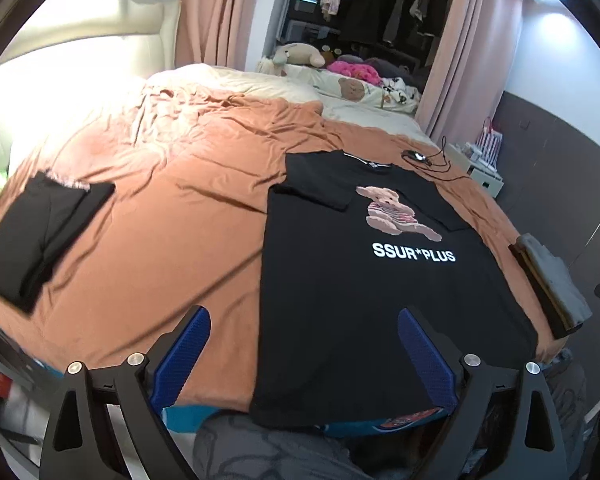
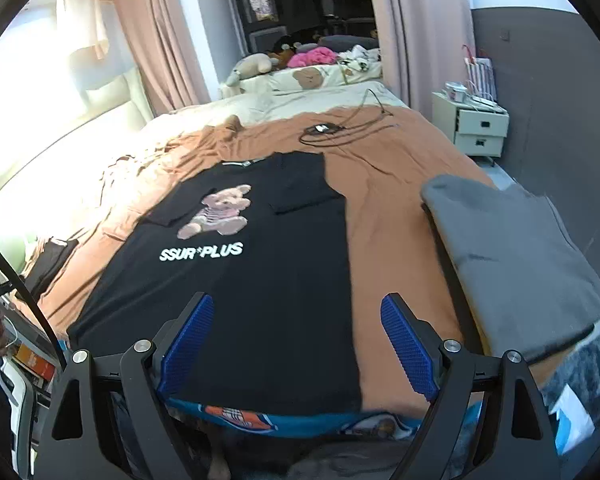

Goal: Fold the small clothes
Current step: 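Move both tools down to the hem of the folded shirt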

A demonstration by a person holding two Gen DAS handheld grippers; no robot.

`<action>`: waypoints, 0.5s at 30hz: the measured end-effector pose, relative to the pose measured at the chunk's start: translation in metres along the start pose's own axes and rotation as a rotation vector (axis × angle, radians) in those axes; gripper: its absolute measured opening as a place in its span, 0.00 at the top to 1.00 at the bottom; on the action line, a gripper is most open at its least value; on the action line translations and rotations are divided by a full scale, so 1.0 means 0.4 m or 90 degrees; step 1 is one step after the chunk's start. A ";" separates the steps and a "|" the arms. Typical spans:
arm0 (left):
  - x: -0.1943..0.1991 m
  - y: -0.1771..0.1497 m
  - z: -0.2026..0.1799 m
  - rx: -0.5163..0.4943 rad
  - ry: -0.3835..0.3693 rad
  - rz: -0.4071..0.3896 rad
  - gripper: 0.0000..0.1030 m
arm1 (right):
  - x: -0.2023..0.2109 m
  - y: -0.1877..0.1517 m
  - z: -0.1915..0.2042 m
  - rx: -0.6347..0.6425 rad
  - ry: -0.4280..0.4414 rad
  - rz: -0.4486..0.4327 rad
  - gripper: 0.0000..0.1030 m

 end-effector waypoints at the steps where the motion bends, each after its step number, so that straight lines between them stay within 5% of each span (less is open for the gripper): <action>1: 0.002 -0.012 0.004 0.009 -0.002 0.000 0.07 | 0.005 -0.008 -0.005 0.000 -0.003 0.001 0.17; 15: -0.006 -0.159 0.053 0.049 0.010 0.051 0.07 | 0.001 -0.112 -0.068 -0.038 0.027 0.024 0.17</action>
Point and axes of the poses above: each gripper's, at about its wrist camera, not at the fingertips, and x roughly against the way its jaws point, z to its left, y to its top, the point moved 3 cm from there along -x, roughly the way its jaws point, and after that the axes turned 15 degrees about -z, right-handed, at the moved point
